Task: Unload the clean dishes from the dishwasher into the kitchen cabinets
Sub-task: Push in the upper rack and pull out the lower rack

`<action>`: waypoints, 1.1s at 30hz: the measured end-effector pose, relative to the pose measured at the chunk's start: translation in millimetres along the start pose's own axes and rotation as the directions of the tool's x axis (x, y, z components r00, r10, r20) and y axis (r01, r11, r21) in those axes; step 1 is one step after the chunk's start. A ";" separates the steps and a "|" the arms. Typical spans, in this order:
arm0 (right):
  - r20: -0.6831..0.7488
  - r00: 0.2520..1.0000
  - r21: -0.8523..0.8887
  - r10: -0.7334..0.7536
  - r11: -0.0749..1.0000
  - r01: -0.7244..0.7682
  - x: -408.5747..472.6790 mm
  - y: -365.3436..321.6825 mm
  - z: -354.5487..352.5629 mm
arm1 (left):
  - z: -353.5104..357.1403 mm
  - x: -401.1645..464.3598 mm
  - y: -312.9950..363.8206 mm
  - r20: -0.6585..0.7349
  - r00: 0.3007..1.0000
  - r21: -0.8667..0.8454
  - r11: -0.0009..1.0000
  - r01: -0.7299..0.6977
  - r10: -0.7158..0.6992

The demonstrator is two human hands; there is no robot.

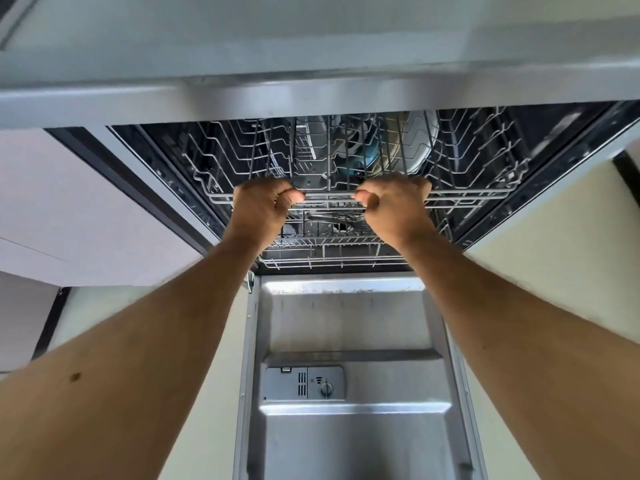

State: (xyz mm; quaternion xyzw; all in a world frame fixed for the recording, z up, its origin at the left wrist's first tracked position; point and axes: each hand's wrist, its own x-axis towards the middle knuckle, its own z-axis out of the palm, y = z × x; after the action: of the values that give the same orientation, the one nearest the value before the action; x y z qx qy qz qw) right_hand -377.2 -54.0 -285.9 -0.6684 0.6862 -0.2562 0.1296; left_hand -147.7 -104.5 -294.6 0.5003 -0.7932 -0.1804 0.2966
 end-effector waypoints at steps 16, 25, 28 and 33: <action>-0.153 0.909 -0.213 -0.389 0.911 0.354 -72.8 56.5 27.9 | 37.6 -63.7 13.6 -0.336 0.940 0.197 0.980 0.005 0.062; 0.166 0.983 -0.110 -0.084 0.989 0.103 -73.3 103.0 99.3 | 123.5 -93.9 -16.3 -0.128 0.992 0.106 0.994 0.036 -0.022; 0.215 0.976 -0.135 0.017 0.991 0.013 -52.7 114.8 120.9 | 141.6 -84.3 -27.4 -0.041 0.999 0.061 0.997 0.039 -0.036; 0.353 0.933 -0.165 0.067 0.986 -0.009 -35.8 126.5 141.1 | 180.0 -69.2 -37.8 0.225 0.942 0.137 0.966 0.221 -0.247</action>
State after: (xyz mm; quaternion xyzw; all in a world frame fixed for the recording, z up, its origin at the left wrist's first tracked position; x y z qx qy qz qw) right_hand -408.8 -47.0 -476.0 -0.6986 0.6824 -0.0714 0.2028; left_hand -216.5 -60.5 -473.3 0.5810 -0.7668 -0.2299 0.1468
